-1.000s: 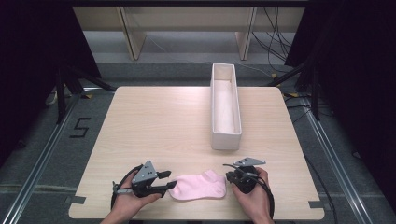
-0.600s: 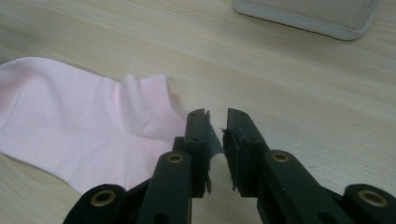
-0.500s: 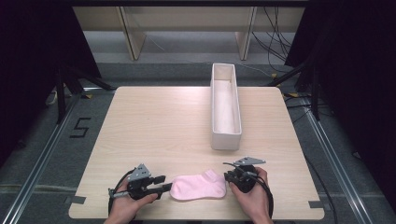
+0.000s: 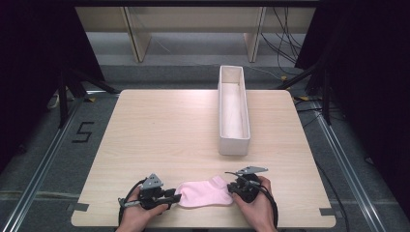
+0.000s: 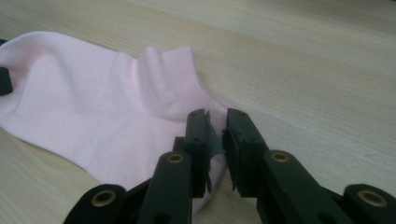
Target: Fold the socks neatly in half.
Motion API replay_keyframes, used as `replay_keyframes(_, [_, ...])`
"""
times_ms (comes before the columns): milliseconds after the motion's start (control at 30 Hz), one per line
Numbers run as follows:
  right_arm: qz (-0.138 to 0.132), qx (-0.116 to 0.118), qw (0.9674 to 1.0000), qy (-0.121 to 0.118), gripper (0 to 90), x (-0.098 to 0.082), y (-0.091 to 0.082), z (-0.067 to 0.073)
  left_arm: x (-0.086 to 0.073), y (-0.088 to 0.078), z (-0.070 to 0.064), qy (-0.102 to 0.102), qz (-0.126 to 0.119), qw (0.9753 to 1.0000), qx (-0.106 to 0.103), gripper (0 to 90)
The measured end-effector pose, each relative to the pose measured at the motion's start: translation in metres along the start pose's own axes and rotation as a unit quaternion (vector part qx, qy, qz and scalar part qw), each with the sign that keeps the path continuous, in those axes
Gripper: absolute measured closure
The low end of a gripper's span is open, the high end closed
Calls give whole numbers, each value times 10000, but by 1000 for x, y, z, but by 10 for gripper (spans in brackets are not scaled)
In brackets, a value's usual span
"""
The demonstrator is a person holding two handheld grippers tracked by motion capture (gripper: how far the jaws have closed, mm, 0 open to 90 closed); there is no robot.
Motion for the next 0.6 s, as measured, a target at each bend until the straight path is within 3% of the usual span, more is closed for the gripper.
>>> replay_keyframes(133, [27,-36,10000,16,806,-1,0,0,3,2,0,13,110,9999,5,776])
replay_keyframes(167, [-11,3,9999,100,825,-1,-1,2,4,2,0,-18,124,9999,-10,796])
replay_keyframes(233, [-185,1,9998,-18,874,-1,-5,1,6,1,1,-51,98,9999,-5,829])
replay_keyframes(267, [-157,-40,9999,3,896,-1,-8,3,7,1,1,-71,88,9999,8,839])
replay_keyframes(300, [-60,98,9999,55,900,-1,-9,5,7,0,2,-97,81,9999,-29,846])
replay_keyframes(333, [-62,129,9998,-103,900,-2,-10,5,8,0,1,-120,65,9999,15,851])
replay_keyframes(433, [112,129,9998,-57,900,-5,-7,9,9,-1,2,-169,106,9998,-86,854])
replay_keyframes(467, [269,100,9994,-181,900,-7,-5,9,10,-2,2,-281,50,9995,-130,854])
replay_keyframes(600, [197,84,9997,-125,897,-8,-2,10,13,-6,4,-397,39,9989,-229,853])
Point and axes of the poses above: each handheld gripper's, and its own axes: y roughly forward along the jaws, x roughly out of its top, z roughly to its left, the point moved 1 cm from there along y, roughly forward along the jaws, and after that the axes turned 4 degrees about x, right-handed, at the moved point
